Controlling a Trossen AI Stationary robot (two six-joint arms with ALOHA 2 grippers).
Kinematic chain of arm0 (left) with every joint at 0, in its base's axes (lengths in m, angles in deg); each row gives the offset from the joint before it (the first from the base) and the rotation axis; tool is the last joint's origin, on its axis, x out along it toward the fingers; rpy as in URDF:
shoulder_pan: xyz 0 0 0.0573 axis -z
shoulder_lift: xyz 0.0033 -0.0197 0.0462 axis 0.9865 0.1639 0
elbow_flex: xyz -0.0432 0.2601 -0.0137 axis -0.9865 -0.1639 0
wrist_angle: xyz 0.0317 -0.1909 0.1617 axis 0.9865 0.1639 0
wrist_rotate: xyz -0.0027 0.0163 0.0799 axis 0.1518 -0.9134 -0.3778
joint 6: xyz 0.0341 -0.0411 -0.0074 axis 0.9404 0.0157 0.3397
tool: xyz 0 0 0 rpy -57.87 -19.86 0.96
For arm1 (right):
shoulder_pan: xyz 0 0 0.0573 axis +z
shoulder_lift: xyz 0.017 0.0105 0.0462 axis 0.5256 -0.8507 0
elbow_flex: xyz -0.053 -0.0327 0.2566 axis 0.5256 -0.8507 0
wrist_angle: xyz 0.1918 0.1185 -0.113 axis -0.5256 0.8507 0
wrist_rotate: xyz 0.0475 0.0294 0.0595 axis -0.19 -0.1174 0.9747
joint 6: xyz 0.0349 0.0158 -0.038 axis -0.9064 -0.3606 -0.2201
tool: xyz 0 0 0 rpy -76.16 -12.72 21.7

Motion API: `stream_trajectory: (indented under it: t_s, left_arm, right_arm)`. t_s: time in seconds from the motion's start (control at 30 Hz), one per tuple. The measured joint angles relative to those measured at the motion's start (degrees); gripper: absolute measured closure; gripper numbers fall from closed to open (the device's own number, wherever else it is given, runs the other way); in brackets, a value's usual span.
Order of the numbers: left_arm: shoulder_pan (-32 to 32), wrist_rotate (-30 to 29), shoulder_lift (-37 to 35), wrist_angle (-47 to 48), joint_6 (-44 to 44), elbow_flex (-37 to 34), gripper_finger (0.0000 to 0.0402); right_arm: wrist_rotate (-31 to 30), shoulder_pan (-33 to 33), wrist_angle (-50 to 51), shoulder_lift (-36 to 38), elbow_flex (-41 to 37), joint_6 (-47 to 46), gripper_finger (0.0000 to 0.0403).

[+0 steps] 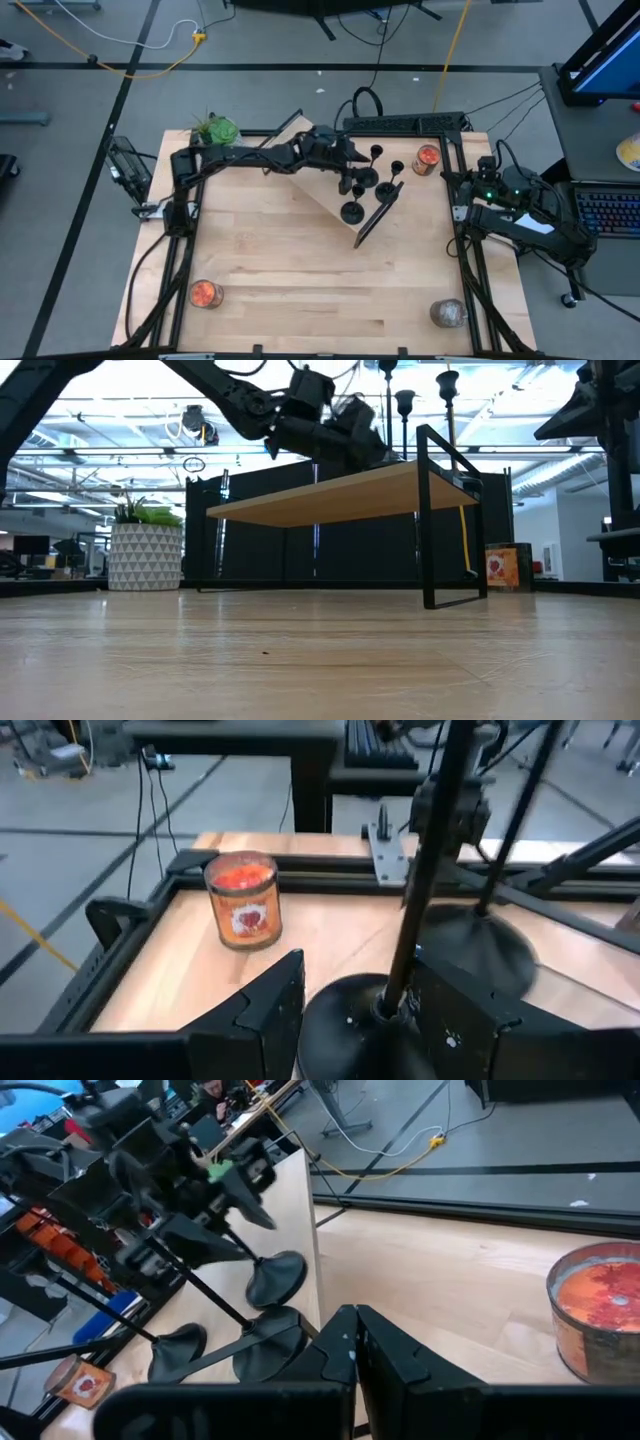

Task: Pick & Place candle stick holders
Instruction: Adjust the black candlestick on the shelf

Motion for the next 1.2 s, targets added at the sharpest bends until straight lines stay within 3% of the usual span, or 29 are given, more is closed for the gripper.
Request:
stream_trajectory:
  t_s: [0.17,0.4,0.8,1.03,1.2]
  left_arm:
    - [0.15,0.02,1.87,5.08,1.89,5.58,0.0222]
    - [0.04,1.29,2.15,5.84,1.93,5.81,0.0234]
    - [0.15,2.10,2.13,7.04,0.61,5.77,0.0385]
    - [0.15,3.02,1.63,8.96,0.05,5.77,0.0362]
    - [0.31,2.97,0.08,15.07,0.30,5.75,0.0387]
  right_arm:
    - [0.07,0.00,0.00,0.00,0.02,-0.27,0.0403]
    - [0.14,0.02,0.02,0.00,0.02,0.12,0.0403]
    - [0.18,0.00,0.04,0.00,0.02,0.20,0.0403]
    - [0.18,0.02,0.04,0.00,0.00,0.21,0.0403]
    - [0.18,0.02,0.04,0.00,0.02,0.21,0.0403]
